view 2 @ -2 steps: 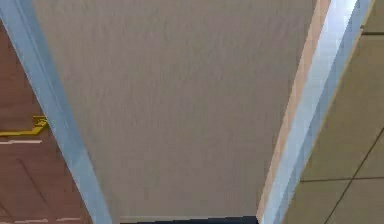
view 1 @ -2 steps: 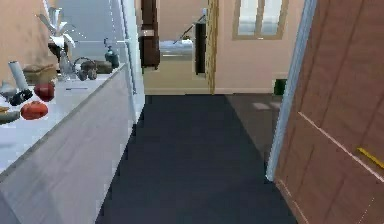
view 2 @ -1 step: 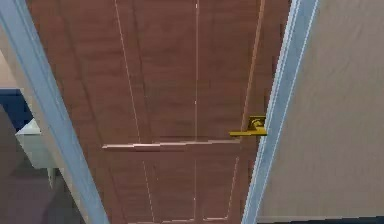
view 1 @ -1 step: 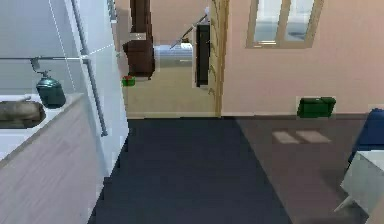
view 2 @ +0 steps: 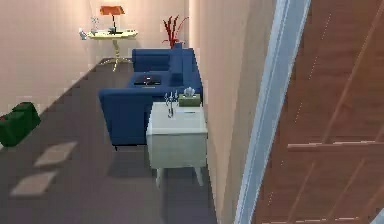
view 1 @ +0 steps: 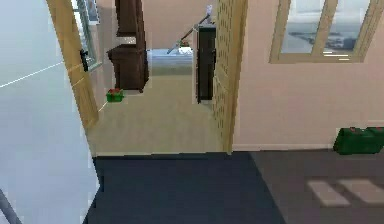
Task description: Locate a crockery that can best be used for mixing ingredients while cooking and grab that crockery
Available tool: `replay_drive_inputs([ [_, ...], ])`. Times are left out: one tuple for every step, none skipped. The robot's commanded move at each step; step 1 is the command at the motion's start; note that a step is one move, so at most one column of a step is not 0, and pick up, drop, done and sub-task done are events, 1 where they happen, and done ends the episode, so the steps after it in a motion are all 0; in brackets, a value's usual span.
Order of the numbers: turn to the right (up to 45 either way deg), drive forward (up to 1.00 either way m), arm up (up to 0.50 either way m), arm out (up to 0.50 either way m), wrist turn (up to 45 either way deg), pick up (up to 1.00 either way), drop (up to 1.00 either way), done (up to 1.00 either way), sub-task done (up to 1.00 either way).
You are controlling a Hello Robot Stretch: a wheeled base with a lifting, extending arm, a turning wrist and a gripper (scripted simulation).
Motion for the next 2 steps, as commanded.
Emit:
replay_drive_inputs([
  [45.0, 0.0, 0.0, 0.0, 0.0, 0.0, 0.0, 0.0, 0.0],
  [36.0, 0.0, 0.0, 0.0, 0.0, 0.0, 0.0, 0.0, 0.0],
])
